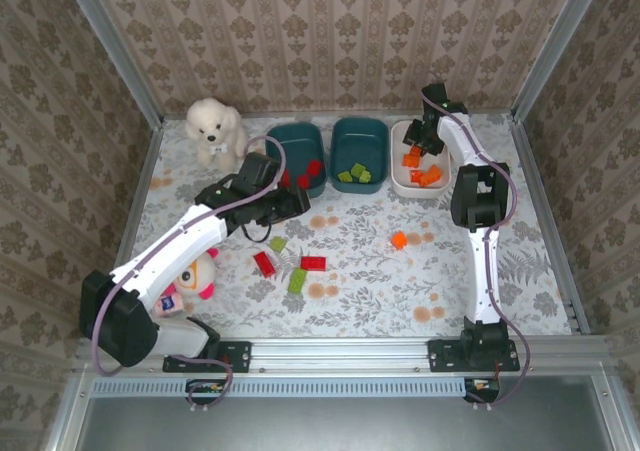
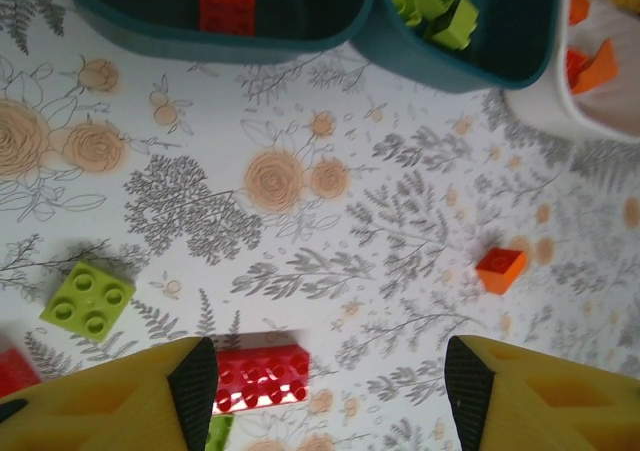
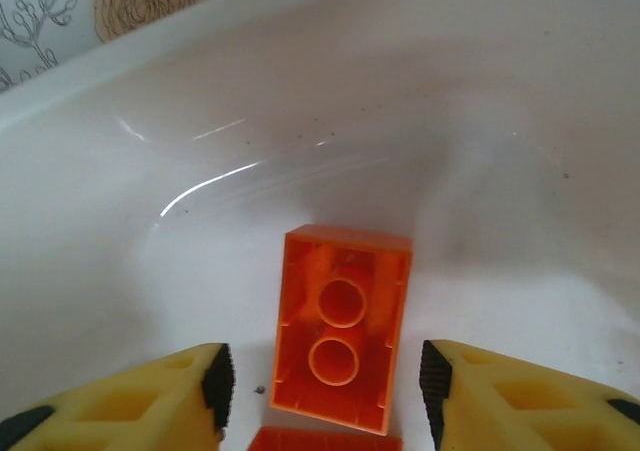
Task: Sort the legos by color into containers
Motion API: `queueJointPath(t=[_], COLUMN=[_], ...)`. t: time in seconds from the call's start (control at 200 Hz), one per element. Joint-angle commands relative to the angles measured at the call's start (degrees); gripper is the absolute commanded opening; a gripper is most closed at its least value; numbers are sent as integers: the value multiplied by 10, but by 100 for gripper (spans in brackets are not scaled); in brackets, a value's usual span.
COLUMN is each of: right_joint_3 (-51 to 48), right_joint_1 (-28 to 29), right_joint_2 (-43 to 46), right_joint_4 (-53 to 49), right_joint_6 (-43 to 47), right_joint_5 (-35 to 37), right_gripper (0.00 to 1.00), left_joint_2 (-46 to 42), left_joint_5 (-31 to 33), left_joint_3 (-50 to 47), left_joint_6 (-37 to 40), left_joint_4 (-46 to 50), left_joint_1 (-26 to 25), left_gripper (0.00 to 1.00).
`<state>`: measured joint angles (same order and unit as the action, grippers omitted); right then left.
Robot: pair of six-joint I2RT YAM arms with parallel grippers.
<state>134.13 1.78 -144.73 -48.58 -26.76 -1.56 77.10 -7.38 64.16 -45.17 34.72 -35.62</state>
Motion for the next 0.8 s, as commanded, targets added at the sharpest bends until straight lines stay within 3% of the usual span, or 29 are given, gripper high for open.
queueJointPath(t=[0.0, 0.17, 0.295, 0.395, 0.435, 0.61, 0.795], right_joint_3=[51, 28, -50, -160, -213, -452, -643], right_joint_1=[-1, 6, 27, 51, 60, 94, 121], right_joint_2=[3, 100, 221, 330, 373, 564, 765], right_joint_4=[-36, -19, 18, 58, 77, 134, 133], right_joint_6=[-6, 9, 17, 12, 5, -36, -65], right_joint_5=[-26, -26, -16, -9, -17, -43, -65], right_gripper=[64, 71, 78, 84, 86, 95, 97], left_joint_2=[21, 76, 117, 129, 135, 176, 210], left_joint_5=[-8, -29, -20, -8, -2, 37, 82], left_joint_3=[13, 38, 58, 47, 44, 57, 71], left_joint_6=[63, 189, 213, 184, 165, 75, -25], left_joint_4=[37, 83, 140, 140, 138, 142, 172], left_joint_1=[-13, -53, -81, -102, -112, -151, -175], left_gripper=[65, 70, 80, 87, 100, 100, 100])
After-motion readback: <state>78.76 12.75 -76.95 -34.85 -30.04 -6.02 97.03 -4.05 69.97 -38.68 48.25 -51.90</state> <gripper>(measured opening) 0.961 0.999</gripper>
